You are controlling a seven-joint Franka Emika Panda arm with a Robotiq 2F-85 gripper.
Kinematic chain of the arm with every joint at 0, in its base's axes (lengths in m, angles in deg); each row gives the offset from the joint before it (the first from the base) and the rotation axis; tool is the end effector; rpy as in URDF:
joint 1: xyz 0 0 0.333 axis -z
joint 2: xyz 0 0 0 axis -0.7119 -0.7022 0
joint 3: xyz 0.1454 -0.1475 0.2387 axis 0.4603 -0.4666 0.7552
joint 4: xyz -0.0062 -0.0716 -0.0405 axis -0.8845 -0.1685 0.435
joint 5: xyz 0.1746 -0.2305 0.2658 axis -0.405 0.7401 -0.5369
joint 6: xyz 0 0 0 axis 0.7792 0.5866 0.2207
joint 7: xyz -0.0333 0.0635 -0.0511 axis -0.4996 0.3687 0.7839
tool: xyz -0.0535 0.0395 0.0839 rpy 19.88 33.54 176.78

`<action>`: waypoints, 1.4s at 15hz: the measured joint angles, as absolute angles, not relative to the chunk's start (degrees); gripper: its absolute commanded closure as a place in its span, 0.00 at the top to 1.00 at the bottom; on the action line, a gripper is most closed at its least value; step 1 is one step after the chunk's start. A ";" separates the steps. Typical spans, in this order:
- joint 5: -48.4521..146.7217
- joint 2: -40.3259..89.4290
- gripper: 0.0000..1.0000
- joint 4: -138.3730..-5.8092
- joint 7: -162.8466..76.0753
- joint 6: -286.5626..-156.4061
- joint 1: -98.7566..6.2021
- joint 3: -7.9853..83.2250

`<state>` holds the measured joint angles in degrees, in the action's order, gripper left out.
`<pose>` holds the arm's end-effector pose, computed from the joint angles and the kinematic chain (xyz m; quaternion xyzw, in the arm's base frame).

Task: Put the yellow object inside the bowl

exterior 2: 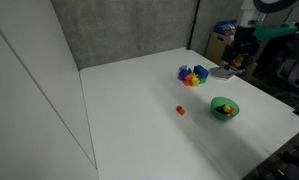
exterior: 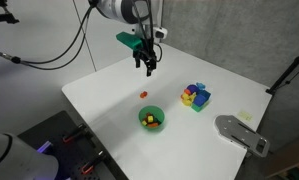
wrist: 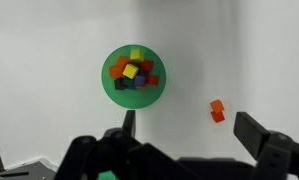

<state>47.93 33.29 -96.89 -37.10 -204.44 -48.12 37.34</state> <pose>0.5592 -0.0157 0.3655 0.9928 -0.0999 -0.0627 0.0230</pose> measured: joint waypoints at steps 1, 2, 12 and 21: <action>47.93 34.79 1.00 -96.95 -37.08 -203.16 -48.12 37.68; 47.93 36.26 1.00 -96.94 -37.06 -201.70 -48.12 38.00; 47.93 49.36 1.00 -95.61 -36.95 -186.69 -48.12 40.14; 47.93 60.12 1.00 -101.00 -37.88 -182.55 -46.25 40.07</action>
